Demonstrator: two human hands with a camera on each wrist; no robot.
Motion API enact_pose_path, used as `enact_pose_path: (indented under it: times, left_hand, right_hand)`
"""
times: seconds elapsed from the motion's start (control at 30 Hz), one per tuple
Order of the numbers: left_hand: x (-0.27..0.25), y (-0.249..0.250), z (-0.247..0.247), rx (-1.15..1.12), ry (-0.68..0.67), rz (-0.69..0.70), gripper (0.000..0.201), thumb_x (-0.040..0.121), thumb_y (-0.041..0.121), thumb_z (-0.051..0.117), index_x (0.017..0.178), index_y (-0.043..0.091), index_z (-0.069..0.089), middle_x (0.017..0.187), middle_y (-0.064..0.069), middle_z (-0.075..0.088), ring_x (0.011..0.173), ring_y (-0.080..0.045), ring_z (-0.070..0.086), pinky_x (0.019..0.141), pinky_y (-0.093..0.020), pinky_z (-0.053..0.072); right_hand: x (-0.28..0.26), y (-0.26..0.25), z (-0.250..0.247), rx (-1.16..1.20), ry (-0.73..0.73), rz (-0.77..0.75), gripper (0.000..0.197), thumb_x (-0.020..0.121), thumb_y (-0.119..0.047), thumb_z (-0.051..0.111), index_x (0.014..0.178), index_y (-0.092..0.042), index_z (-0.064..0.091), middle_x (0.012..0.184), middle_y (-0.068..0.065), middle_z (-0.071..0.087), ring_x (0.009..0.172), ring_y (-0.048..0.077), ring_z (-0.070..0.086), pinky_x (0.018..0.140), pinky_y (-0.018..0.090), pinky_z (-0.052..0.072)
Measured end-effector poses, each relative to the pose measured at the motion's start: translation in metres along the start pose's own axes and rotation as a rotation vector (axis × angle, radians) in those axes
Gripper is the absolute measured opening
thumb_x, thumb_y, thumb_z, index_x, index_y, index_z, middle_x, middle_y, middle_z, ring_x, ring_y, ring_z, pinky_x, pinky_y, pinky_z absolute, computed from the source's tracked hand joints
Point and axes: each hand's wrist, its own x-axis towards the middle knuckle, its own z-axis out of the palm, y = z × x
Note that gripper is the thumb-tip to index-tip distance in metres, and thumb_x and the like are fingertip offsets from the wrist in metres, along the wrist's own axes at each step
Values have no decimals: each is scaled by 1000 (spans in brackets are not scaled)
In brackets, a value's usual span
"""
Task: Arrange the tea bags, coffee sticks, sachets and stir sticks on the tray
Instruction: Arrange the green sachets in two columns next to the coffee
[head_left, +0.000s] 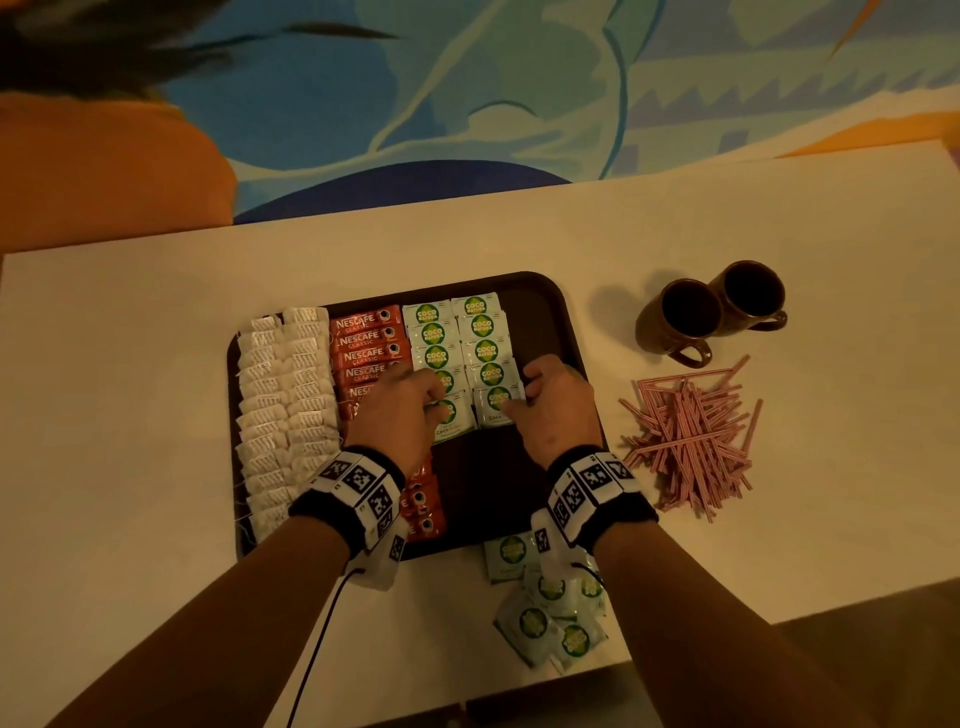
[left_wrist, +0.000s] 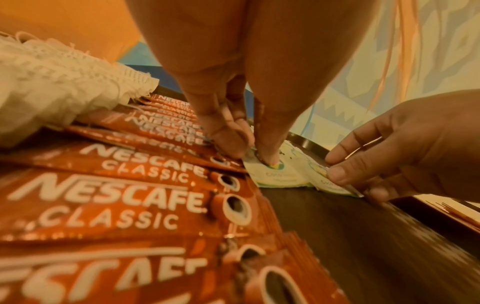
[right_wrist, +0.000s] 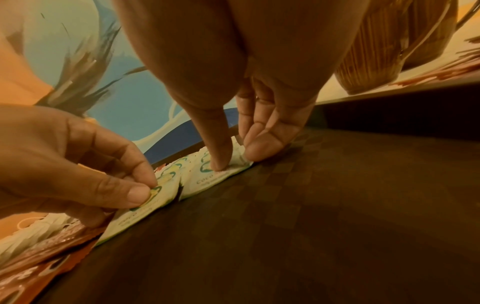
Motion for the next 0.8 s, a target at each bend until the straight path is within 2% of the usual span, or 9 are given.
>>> enact_pose_path:
  times: [0.17, 0.33, 0.47, 0.6, 0.8]
  left_hand:
    - [3, -1, 1, -16, -9, 20, 15, 86, 14, 78, 100, 14, 71, 102, -2, 58, 87, -20, 61, 80, -32, 52]
    - [6, -1, 3, -30, -20, 33, 14, 87, 12, 77, 101, 13, 72, 104, -5, 58, 88, -20, 61, 79, -29, 50]
    - [7, -1, 3, -19, -23, 55, 15, 88, 11, 76, 102, 12, 72, 104, -4, 58, 92, -20, 60, 79, -29, 49]
    - [6, -3, 2, 3, 0, 87, 26, 87, 14, 78, 111, 12, 69, 117, -4, 53, 103, -18, 53, 86, -29, 47]
    - [6, -3, -1, 23, 4, 79, 29, 86, 17, 79, 112, 12, 68, 117, -4, 52, 102, -20, 54, 85, -29, 46]
  right_hand:
    - [1, -1, 2, -12, 8, 7, 46, 82, -21, 84, 121, -18, 60, 111, 5, 61, 96, 21, 62, 81, 33, 57]
    - [0, -2, 2, -18, 9, 14, 46, 83, -22, 84, 122, -19, 60, 111, 3, 61, 98, 21, 63, 85, 37, 58]
    - [-1, -3, 1, -13, 8, 15, 47, 83, -21, 84, 123, -17, 60, 112, 3, 61, 98, 20, 63, 85, 35, 58]
    - [-1, -4, 1, -10, 14, 13, 47, 83, -19, 84, 124, -15, 61, 111, 3, 61, 94, 18, 62, 82, 31, 56]
    - [-2, -4, 3, -5, 14, 16, 47, 83, -20, 84, 123, -16, 61, 111, 3, 60, 96, 18, 61, 80, 28, 54]
